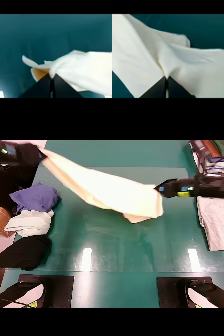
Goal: Fold the shirts.
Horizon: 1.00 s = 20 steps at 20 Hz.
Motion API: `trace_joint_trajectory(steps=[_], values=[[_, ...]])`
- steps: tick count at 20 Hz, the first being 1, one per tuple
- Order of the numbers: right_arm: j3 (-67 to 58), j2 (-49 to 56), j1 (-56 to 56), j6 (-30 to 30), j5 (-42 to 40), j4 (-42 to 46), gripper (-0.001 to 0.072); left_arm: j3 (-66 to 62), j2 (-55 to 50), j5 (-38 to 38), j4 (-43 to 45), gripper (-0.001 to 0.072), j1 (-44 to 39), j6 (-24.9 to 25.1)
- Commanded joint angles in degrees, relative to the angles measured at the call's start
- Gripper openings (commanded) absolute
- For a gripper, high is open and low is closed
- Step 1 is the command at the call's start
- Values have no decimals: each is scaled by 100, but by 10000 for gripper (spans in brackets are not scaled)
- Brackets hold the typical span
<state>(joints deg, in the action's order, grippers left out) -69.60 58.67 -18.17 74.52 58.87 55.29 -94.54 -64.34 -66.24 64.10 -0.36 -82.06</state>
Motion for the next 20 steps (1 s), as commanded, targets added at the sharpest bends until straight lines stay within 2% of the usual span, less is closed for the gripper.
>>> trace_joint_trajectory(steps=[1,5,9,12,15,17,20], values=[[-505,-756,26,382,50,817,11,-1014,280,-24,-4,22,4,-2],[-1510,-1287,28,837,560,1460,11,-2411,586,-33,-17,22,4,-24],[-2057,-1150,26,1434,1325,1810,11,-2389,815,-50,-28,22,4,-44],[-1845,-479,-142,1561,2107,1423,11,-1462,802,-302,-24,22,4,-61],[-894,208,-684,1561,2317,1429,11,63,743,-822,-4,22,4,-55],[-175,693,-979,1539,2037,1429,13,1292,743,-761,35,22,4,-39],[332,1333,-1137,1351,1314,1316,15,2918,743,-146,240,22,4,9]])
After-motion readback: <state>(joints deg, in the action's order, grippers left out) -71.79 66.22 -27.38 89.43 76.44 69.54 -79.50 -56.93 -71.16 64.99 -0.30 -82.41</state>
